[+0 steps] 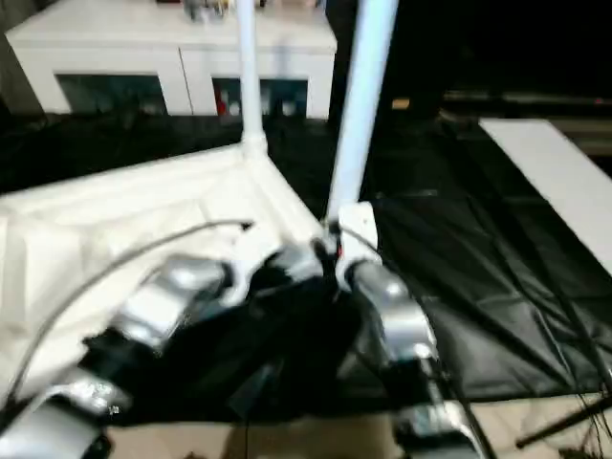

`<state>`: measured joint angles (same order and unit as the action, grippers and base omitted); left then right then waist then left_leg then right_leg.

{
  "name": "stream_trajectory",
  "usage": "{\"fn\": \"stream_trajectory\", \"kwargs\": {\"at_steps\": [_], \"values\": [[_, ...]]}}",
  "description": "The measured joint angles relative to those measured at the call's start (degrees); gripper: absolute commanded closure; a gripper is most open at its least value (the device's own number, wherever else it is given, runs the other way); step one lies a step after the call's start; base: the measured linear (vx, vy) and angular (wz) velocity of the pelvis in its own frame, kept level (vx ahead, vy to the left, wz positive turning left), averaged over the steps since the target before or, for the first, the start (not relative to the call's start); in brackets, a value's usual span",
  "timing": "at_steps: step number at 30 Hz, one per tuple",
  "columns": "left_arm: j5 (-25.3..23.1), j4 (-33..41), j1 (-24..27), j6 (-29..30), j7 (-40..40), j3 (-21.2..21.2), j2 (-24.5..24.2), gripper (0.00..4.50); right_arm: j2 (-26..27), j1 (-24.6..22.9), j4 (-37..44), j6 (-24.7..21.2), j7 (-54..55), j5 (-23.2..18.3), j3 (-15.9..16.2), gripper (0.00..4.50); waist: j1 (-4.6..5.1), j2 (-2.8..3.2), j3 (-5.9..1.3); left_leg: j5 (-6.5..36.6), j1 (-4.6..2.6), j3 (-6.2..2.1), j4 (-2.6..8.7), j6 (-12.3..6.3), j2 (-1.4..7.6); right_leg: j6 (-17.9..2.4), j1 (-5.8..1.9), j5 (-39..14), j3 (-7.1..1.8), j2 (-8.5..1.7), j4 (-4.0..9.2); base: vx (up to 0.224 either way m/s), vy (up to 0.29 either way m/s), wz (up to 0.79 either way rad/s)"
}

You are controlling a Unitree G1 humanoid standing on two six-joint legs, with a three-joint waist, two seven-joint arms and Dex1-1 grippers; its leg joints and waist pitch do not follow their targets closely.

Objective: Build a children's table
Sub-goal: Rotate leg to tighten

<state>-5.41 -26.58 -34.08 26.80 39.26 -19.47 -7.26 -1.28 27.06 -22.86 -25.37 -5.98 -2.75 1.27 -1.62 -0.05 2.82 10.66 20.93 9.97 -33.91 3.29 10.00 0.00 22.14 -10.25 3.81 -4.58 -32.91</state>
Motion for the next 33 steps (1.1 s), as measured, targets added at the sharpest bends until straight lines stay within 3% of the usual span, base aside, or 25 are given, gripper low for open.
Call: {"fn": "stream_trajectory", "kwargs": {"at_steps": [2, 4, 7, 10, 15, 19, 23, 26, 33], "values": [[-0.1, -0.7, -0.3, -0.8, -0.2, -0.1, 0.2, 4.50, 0.0, 0.1, -1.0, 1.7, -0.3, 0.0, -0.3, 1.78, 0.03, -0.01, 0.00, 0.0, 0.01, 0.00, 0.00, 0.00, -0.03, 0.0, -0.05, 0.0, -0.04, 0.00, 0.14, 0.000, 0.000, 0.00], [-0.2, -0.6, -0.3, -1.2, -0.2, -0.4, -0.2, 4.50, 0.0, 0.1, -1.5, 3.0, -1.1, 0.2, -0.3, 1.08, 0.01, -0.01, 0.00, 0.0, 0.03, 0.00, 0.00, 0.00, -0.05, 0.0, -0.03, 0.0, -0.07, 0.00, 0.15, 0.000, 0.000, 0.00], [-1.1, -0.6, -0.4, -2.2, -0.5, -0.6, -1.6, 4.50, -0.2, -0.7, -0.3, 3.6, -4.5, 0.1, 0.2, 1.06, 0.24, -0.02, 0.01, 0.0, 0.03, 0.01, 0.02, 0.00, -0.04, 0.0, 0.08, 0.0, -0.07, 0.00, 0.03, 0.000, 0.000, 0.00], [-1.3, -0.6, -0.5, -3.0, -0.8, -0.3, -3.3, 4.50, -0.7, -1.7, 1.2, 3.7, -6.6, 0.0, 1.2, 0.65, 0.65, -0.05, 0.03, 0.0, 0.07, -0.08, 0.03, 0.00, -0.02, 0.0, 0.27, 0.0, 0.00, 0.01, -0.11, 0.000, 0.000, 0.00], [-1.0, 2.2, 0.4, -3.8, 3.6, -0.7, -6.5, 4.50, -7.9, -5.2, 7.4, 3.6, -17.4, -1.5, 5.5, 0.62, 0.66, -0.07, 0.04, 0.0, 0.26, -0.04, 0.08, -0.01, 0.00, -0.1, 0.57, 0.7, -0.06, 0.03, -0.20, 0.000, 0.000, 0.00], [0.1, 5.5, 2.1, -5.8, 10.6, -1.5, -11.7, 4.50, -14.8, -7.9, 12.0, 5.2, -29.5, -2.5, 8.1, 0.62, 0.40, -0.06, 0.03, 0.0, 0.22, -0.03, 0.27, 0.00, 0.16, -0.2, 0.73, 1.1, -0.04, 0.20, -0.32, 0.026, -0.011, -0.01], [2.9, 9.5, 4.2, -8.5, 20.8, -2.9, -17.5, 4.50, -18.1, -9.2, 13.4, 6.8, -36.2, -3.9, 8.4, 0.62, -0.45, -0.02, 0.01, 0.0, 0.22, -0.02, 0.43, 0.00, 0.29, -0.3, 0.84, 0.8, 0.01, 0.32, -0.37, 0.026, -0.011, -0.01], [3.5, 11.7, 4.7, -9.6, 26.2, -4.8, -19.2, 4.50, -19.9, -9.3, 13.9, 7.2, -40.5, -4.7, 10.1, 0.62, -2.05, 0.00, 0.01, 0.0, 0.28, 0.15, 0.41, 0.00, 0.28, -0.5, 0.74, 0.6, -0.10, 0.22, -0.35, 0.000, 0.000, 0.00], [3.4, 11.9, 4.8, -9.6, 27.5, -5.2, -19.8, 4.50, -20.4, -9.5, 13.9, 7.3, -43.3, -5.6, 10.5, 0.80, -1.69, -0.01, 0.02, 0.0, 0.11, 0.51, 0.20, -0.02, 0.23, -0.5, 0.56, 0.6, -0.44, 0.10, -0.40, 0.000, 0.000, 0.00]]}}
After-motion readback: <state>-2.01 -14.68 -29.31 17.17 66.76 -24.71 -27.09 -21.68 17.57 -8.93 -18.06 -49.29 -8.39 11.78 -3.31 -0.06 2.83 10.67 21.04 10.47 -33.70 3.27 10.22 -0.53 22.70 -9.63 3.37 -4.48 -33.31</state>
